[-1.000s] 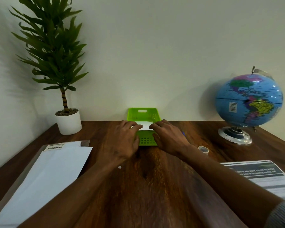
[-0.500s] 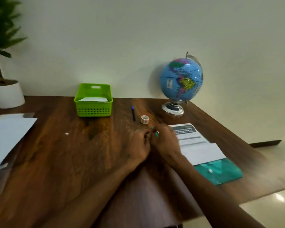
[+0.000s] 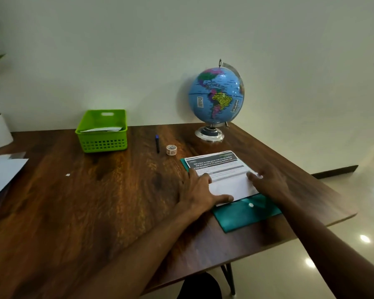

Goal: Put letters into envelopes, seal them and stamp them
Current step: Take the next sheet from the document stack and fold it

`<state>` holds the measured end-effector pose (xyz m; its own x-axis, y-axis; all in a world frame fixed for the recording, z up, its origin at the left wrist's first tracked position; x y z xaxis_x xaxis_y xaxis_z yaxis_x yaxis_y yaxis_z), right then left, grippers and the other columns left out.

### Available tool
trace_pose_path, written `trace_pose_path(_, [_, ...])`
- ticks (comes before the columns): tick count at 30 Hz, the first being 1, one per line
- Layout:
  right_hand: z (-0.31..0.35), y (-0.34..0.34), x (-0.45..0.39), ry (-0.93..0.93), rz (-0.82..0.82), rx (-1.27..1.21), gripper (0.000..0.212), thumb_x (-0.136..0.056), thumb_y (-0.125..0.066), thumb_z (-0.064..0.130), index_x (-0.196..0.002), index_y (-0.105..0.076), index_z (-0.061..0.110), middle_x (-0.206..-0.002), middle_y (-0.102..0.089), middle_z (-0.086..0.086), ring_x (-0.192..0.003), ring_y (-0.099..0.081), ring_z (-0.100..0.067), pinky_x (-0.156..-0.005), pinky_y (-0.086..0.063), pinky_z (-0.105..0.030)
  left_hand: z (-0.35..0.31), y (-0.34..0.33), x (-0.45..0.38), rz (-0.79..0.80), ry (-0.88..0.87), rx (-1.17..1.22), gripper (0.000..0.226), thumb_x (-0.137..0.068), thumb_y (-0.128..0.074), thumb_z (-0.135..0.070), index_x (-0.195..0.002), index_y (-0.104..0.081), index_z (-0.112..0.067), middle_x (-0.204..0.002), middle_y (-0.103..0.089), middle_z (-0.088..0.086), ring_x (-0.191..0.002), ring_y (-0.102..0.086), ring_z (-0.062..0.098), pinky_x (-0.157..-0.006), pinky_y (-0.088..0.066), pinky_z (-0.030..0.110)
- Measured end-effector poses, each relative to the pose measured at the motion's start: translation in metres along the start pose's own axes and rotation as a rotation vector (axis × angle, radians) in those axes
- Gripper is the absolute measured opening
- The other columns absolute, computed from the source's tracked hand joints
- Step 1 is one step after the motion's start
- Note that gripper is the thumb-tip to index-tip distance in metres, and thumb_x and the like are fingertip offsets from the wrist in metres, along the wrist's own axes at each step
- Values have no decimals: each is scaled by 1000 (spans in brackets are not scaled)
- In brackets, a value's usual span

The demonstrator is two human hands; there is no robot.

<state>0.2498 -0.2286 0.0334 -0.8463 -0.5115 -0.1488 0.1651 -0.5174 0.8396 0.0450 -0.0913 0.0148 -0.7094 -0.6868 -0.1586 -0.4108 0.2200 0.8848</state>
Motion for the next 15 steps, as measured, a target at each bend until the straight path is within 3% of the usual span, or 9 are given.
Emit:
trace_pose_path(4, [5, 3, -5, -15, 13, -74, 47, -103, -52, 50, -98, -67, 6, -107, -70, -21, -102, -65, -40, -88, -52, -46, -9, 4, 0, -56, -52, 81, 78, -70, -72, -74, -131, -54, -29, -137, -44, 4, -124, -40, 21, -101, -40, 32])
trace_pose_path(9, [21, 34, 5, 1, -205, -104, 75, -108, -23, 58, -100, -72, 2, -106, -72, -24, -100, -65, -41, -97, -51, -50, -27, 41, 16, -302, -333, 108, 31, -79, -82, -37, -101, -64, -27, -113, -59, -3, -108, -48, 15, -91, -49, 30])
trace_pose_path(11, [16, 34, 6, -49, -106, -102, 87, -104, -14, 67, -94, -72, 3, -96, -72, -22, -89, -67, -37, -91, -54, -49, -24, 48, 27, -308, -403, 74, 24, -78, -83, -26, -92, -64, -31, -110, -62, -6, -105, -50, 13, -90, -51, 33])
trace_pose_path(13, [12, 26, 5, -71, 52, -58, 80, -106, -19, 64, -94, -73, 5, -79, -68, -15, -71, -64, -29, -73, -56, -39, -19, 48, 40, -302, -469, 13, 19, -80, -80, -25, -93, -69, -33, -108, -67, -9, -103, -53, 12, -91, -47, 30])
trace_pose_path(15, [9, 24, 2, -82, 106, -12, 56, -104, -42, 59, -104, -70, 9, -77, -62, -8, -67, -60, -22, -56, -47, -30, -15, 46, 51, -289, -531, -19, 12, -86, -75, -30, -98, -76, -30, -107, -71, -9, -102, -55, 13, -87, -38, 27])
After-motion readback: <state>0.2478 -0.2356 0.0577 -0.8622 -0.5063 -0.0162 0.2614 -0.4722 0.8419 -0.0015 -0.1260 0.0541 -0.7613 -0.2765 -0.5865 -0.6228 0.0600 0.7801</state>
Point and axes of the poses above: each hand's wrist, its own x-axis away from the middle knuckle, its own y-axis out of the back of the hand, z = x × y, the point moved 7 cm from there along -x, towards the middle knuckle
